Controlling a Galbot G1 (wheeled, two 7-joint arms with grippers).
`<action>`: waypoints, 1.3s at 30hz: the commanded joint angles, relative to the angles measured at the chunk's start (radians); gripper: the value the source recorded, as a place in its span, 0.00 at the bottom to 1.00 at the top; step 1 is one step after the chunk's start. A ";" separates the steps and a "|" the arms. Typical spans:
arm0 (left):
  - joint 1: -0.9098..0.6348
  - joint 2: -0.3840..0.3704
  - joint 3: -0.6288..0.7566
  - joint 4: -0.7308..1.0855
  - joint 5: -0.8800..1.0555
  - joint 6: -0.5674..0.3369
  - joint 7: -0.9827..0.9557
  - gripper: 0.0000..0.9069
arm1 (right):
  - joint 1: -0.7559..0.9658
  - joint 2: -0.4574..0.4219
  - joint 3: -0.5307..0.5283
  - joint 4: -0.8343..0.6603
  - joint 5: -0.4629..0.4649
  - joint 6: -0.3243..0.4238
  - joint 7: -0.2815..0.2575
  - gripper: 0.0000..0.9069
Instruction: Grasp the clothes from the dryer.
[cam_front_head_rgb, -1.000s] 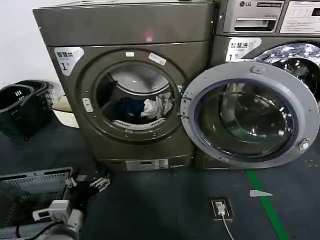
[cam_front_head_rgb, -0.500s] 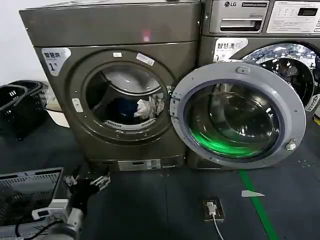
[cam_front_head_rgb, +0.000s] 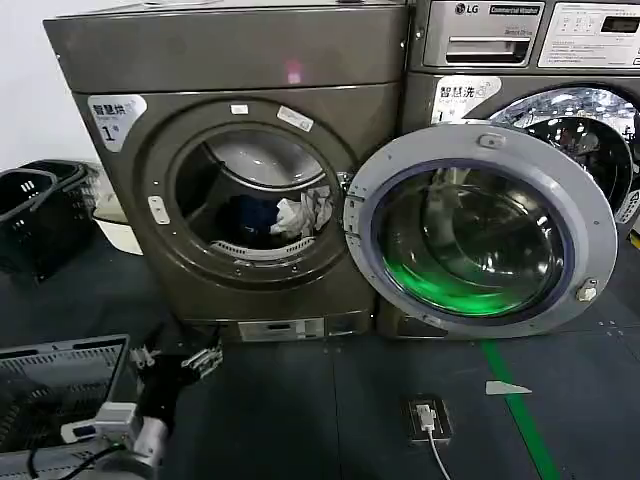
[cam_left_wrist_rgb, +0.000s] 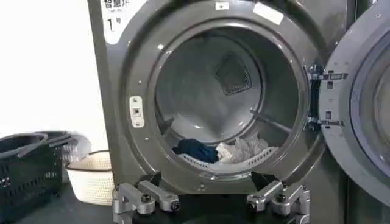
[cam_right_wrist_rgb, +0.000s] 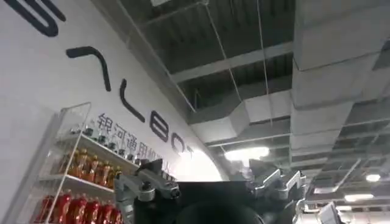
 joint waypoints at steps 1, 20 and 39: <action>0.000 0.002 0.000 -0.003 0.000 -0.016 0.003 1.00 | -0.002 0.002 0.004 -0.004 0.005 0.016 -0.004 1.00; -0.014 -0.002 -0.006 0.007 -0.002 -0.006 0.004 1.00 | 0.009 0.005 -0.009 -0.003 0.002 0.048 -0.025 1.00; -0.016 0.003 -0.005 0.012 -0.002 -0.003 0.006 1.00 | 0.006 0.007 -0.005 -0.011 0.004 0.052 -0.022 1.00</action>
